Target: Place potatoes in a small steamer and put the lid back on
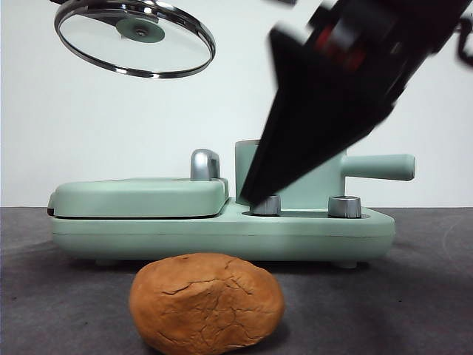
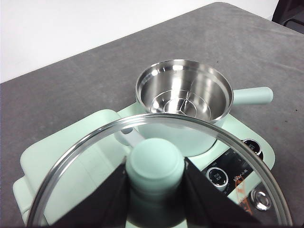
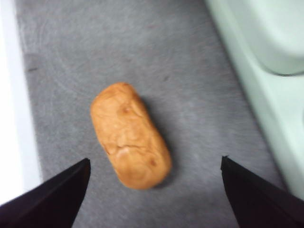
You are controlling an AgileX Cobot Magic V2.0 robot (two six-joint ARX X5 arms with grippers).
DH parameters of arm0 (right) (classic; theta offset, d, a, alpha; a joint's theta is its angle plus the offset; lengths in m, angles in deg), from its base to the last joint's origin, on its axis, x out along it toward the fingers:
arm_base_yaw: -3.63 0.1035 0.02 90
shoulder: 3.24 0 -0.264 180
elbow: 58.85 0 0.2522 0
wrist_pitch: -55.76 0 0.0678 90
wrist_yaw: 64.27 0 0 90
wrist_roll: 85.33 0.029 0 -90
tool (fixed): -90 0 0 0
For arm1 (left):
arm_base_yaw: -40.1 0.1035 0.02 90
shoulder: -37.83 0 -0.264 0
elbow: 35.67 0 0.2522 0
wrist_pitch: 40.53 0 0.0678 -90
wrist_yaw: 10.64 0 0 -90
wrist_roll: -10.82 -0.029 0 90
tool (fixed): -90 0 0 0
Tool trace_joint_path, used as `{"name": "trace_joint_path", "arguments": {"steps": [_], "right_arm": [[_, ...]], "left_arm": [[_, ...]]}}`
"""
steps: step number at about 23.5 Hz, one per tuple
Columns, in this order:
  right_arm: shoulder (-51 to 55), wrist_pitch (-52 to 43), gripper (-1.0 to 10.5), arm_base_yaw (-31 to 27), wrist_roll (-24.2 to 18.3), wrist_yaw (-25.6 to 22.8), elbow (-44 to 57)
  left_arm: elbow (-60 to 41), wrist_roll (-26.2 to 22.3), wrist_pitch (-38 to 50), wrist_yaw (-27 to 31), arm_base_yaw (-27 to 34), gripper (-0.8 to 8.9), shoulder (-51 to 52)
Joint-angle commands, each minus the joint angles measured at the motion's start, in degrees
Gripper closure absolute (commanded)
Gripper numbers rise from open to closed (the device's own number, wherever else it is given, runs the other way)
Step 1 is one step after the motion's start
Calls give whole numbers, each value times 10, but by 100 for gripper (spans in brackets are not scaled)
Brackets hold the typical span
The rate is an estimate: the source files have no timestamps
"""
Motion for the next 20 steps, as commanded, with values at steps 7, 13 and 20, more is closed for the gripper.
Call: {"name": "trace_joint_path", "arguments": {"steps": [7, 13, 20], "right_arm": [[-104, -46, 509, 41, -5, 1, -8], [-150, -58, 668, 54, 0, -1, -8], [-115, -46, 680, 52, 55, -17, -9]], "left_arm": [[9, 0, 16, 0, -2, 799, 1], [9, 0, 16, 0, -2, 799, 1], [9, -2, 16, 0, -2, 799, 1]]}}
